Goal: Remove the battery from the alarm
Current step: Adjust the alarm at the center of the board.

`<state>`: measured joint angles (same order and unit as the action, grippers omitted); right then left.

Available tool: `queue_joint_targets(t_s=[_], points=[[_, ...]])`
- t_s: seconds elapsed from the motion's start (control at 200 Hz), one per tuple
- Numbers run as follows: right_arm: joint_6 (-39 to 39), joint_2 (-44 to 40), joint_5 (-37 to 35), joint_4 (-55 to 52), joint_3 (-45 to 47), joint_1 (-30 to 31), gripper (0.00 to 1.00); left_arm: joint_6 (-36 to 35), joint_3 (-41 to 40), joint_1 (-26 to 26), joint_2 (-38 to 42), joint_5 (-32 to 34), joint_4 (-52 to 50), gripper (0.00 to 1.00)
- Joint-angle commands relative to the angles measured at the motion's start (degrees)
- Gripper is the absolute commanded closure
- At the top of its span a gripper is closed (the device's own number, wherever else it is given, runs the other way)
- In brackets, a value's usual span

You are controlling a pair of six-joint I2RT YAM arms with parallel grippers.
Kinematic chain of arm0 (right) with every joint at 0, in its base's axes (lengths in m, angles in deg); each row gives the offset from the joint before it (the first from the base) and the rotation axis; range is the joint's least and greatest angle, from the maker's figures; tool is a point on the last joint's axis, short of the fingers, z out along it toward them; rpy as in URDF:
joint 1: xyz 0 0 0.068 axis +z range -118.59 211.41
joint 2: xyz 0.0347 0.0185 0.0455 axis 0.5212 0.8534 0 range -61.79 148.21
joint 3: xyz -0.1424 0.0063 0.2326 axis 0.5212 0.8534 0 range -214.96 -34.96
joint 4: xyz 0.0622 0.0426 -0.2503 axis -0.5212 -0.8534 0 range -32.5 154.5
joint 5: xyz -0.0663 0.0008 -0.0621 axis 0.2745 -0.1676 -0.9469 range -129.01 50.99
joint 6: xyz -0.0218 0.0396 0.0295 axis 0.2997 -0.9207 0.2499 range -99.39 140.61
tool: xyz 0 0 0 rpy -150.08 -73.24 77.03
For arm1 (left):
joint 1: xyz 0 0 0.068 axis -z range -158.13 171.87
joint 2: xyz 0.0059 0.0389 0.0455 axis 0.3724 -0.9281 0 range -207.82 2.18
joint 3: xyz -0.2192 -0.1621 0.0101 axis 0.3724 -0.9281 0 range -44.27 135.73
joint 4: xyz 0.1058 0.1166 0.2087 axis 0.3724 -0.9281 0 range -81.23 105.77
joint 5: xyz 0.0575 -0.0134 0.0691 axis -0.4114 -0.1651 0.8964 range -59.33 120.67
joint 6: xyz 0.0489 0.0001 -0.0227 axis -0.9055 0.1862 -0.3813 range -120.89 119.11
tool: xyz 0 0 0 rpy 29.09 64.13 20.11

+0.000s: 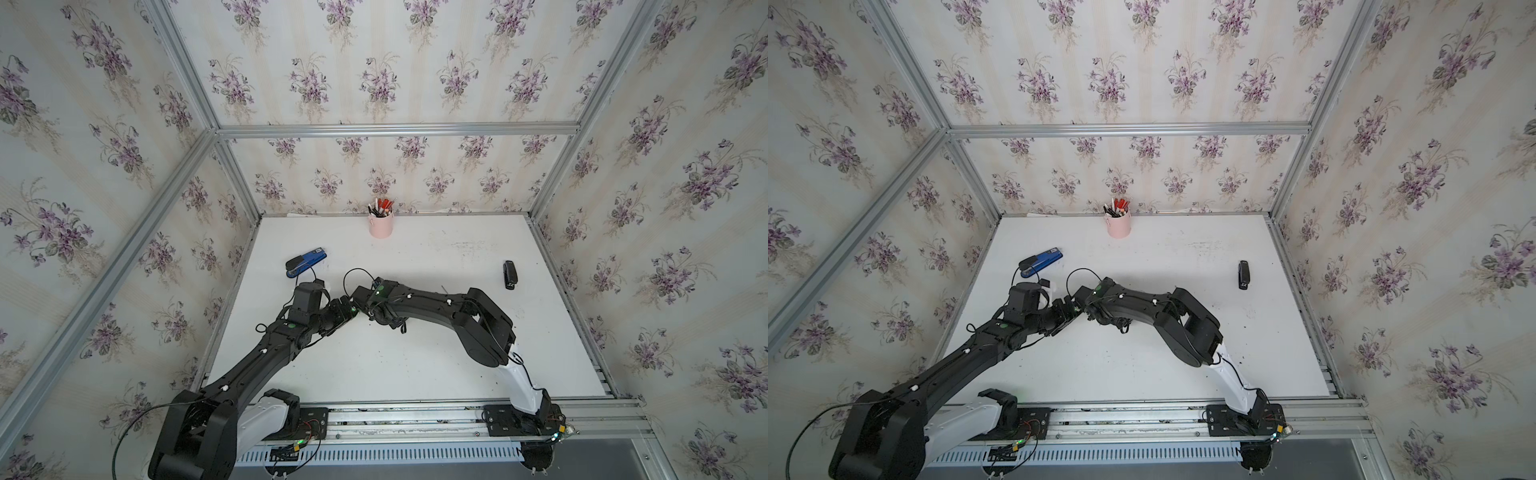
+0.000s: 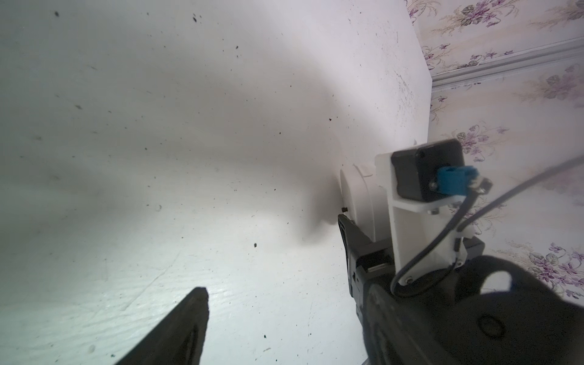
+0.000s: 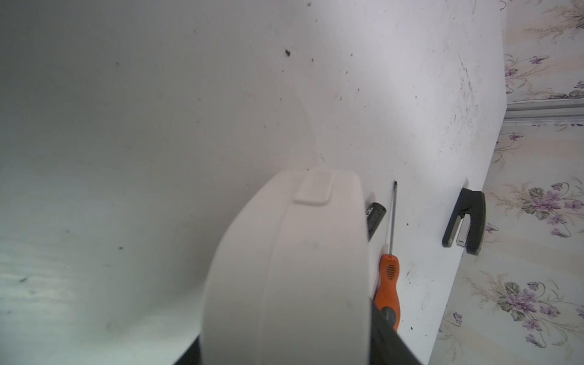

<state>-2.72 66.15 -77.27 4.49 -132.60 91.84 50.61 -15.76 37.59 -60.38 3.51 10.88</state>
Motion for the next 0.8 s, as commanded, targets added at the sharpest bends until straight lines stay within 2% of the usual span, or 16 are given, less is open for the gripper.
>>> queue_joint_targets(t_s=[0.0,0.799], points=[[-3.09,1.36,10.84,1.28,0.57,0.42,0.45,-1.87,-0.11,-0.34,0.75,-0.69,-1.16,0.19],[-7.37,2.93,15.03,4.00,0.78,1.72,0.40,-5.89,0.75,-4.22,7.19,-1.86,-10.38,0.19]])
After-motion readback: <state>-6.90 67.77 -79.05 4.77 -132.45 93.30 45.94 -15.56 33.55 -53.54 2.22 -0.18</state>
